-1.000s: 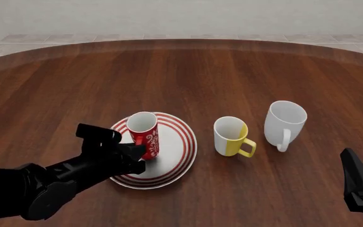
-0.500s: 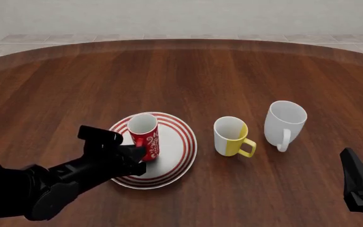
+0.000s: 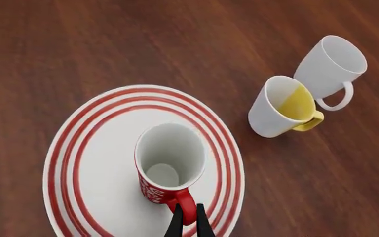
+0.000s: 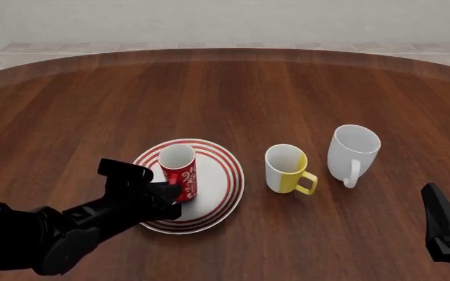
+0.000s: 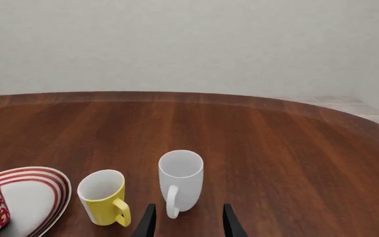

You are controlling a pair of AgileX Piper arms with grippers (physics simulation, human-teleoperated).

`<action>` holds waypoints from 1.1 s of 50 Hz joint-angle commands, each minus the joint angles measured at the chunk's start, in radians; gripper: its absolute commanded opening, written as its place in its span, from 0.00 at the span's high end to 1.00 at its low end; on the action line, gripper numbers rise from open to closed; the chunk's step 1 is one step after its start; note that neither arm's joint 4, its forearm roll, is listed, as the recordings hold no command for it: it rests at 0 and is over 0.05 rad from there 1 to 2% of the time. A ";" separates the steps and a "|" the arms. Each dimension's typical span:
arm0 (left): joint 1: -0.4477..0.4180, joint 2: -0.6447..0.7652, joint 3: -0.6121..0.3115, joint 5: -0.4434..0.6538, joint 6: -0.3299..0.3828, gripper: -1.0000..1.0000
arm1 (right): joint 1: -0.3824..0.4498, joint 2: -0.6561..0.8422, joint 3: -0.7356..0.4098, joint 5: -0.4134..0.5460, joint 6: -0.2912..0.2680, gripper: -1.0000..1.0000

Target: Pick up the red mug and put it on the plate

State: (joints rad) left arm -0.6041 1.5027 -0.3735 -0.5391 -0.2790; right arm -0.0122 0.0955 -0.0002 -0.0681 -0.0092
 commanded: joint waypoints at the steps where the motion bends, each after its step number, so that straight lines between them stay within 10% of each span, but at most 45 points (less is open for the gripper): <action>1: -0.019 0.003 0.005 -0.019 0.004 1.00 | 0.000 0.011 0.000 -0.009 0.001 0.00; 24: -0.025 0.023 0.012 -0.038 0.013 1.00 | -0.001 0.007 0.000 -0.005 0.004 0.00; 25: -0.019 0.028 0.012 -0.041 0.010 0.00 | -0.001 0.007 0.000 -0.005 0.004 0.00; 55: -0.026 -0.219 0.019 0.136 0.046 0.00 | 0.000 -0.007 0.000 0.005 -0.003 0.00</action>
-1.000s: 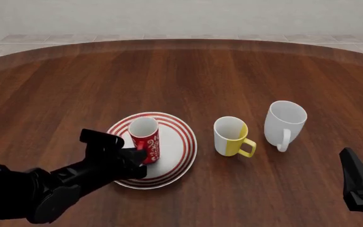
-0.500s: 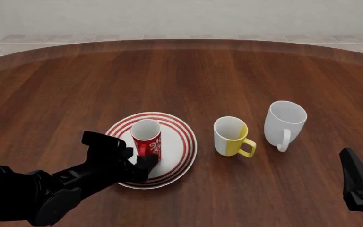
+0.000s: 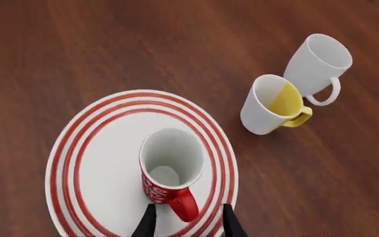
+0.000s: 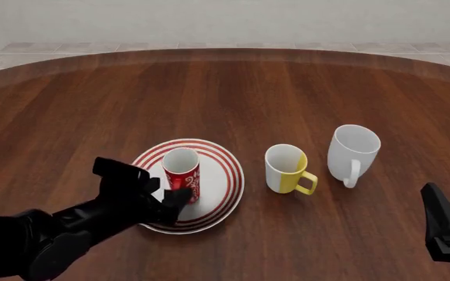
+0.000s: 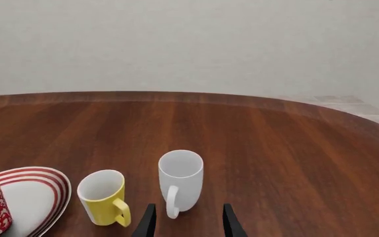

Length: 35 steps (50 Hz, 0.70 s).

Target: Pick up the red mug and put it on the plate

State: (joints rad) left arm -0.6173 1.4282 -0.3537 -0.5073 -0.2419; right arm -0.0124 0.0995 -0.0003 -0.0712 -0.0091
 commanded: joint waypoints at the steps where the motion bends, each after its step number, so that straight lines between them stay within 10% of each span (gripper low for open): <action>1: -0.015 -0.176 -0.003 0.127 0.009 0.00 | 0.001 -0.012 0.000 0.008 -0.003 0.00; 17: -0.075 -0.672 -0.081 0.562 0.007 0.00 | -0.004 -0.088 -0.005 0.075 -0.001 0.00; 35: -0.064 -0.920 -0.170 0.817 0.029 0.00 | -0.004 -0.099 -0.001 0.064 -0.002 0.00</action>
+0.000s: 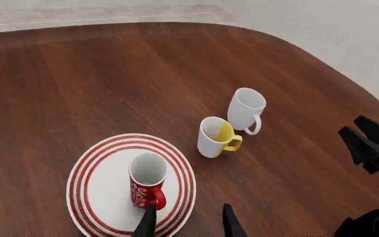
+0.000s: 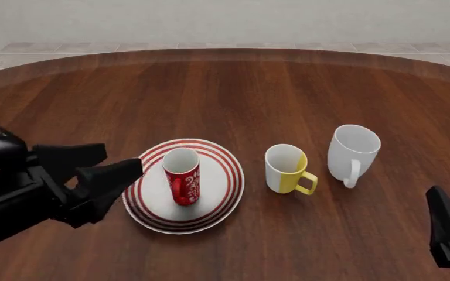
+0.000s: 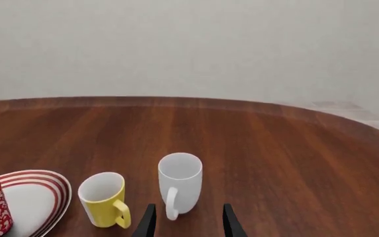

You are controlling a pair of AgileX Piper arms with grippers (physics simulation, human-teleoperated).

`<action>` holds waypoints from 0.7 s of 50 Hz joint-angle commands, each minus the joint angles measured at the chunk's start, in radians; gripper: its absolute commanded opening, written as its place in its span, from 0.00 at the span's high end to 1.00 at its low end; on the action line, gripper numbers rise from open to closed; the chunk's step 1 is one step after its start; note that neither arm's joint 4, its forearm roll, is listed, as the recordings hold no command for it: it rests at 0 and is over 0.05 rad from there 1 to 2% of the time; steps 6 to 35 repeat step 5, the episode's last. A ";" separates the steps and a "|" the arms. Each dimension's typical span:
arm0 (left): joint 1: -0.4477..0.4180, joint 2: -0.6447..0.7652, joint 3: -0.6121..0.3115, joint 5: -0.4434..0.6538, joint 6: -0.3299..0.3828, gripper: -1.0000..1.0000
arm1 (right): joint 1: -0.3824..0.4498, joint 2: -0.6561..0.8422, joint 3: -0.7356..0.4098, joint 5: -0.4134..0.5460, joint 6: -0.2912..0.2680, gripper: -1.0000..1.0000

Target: Pick up the red mug and put it on the plate

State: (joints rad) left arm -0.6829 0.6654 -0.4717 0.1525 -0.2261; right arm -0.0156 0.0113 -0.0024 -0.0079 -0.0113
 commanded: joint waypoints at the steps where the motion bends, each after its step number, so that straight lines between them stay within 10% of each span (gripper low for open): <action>1: 0.001 -0.157 -0.053 0.157 0.014 0.00 | 0.000 -0.011 0.001 0.001 0.000 0.00; 35: 0.010 -0.215 -0.097 0.225 0.025 0.00 | -0.005 -0.011 0.000 -0.001 0.009 0.00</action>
